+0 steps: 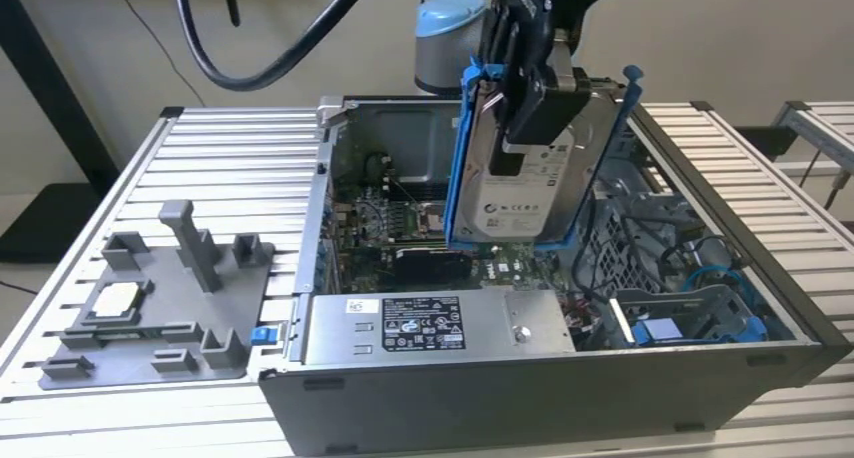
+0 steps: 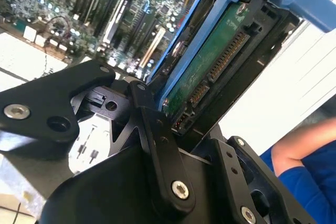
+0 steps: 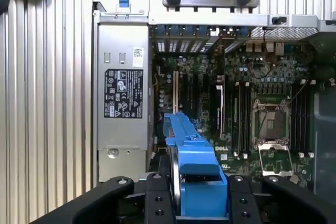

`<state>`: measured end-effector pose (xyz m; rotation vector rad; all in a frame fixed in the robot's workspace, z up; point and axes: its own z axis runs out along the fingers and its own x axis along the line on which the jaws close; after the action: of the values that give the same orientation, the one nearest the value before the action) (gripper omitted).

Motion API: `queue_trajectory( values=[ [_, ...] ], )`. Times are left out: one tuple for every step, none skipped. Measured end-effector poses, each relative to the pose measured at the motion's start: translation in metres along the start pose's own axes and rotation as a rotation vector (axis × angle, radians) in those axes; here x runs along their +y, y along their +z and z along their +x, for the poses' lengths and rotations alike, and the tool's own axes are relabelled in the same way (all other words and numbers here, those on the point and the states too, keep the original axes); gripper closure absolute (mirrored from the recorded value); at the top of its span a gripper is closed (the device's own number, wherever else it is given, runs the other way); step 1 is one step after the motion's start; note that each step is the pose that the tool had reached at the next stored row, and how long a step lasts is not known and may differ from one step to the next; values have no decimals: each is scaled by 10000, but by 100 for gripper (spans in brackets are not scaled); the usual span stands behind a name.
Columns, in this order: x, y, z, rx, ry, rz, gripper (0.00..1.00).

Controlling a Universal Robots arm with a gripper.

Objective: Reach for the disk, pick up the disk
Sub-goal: 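Pick up the disk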

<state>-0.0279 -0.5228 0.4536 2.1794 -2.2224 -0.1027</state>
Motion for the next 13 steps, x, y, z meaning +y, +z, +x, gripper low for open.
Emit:
queue_trajectory(
  values=[
    [-3,0,30,0,1,-1,100],
    [-9,-1,60,1,1,-3,100],
    [-14,-1,87,0,2,-6,100],
    [-21,-1,115,0,2,-8,100],
    [-31,0,143,0,1,-9,100],
    [-44,0,164,1,1,-9,100],
    [-60,1,182,1,1,-10,100],
    [-80,2,199,0,2,-10,100],
    [-103,2,213,0,1,-10,100],
    [-129,2,225,-1,2,-9,100],
    [-160,0,235,0,2,-9,100],
    [-191,-1,244,1,1,-10,100],
    [-220,-2,252,1,1,-10,100]
  ],
)
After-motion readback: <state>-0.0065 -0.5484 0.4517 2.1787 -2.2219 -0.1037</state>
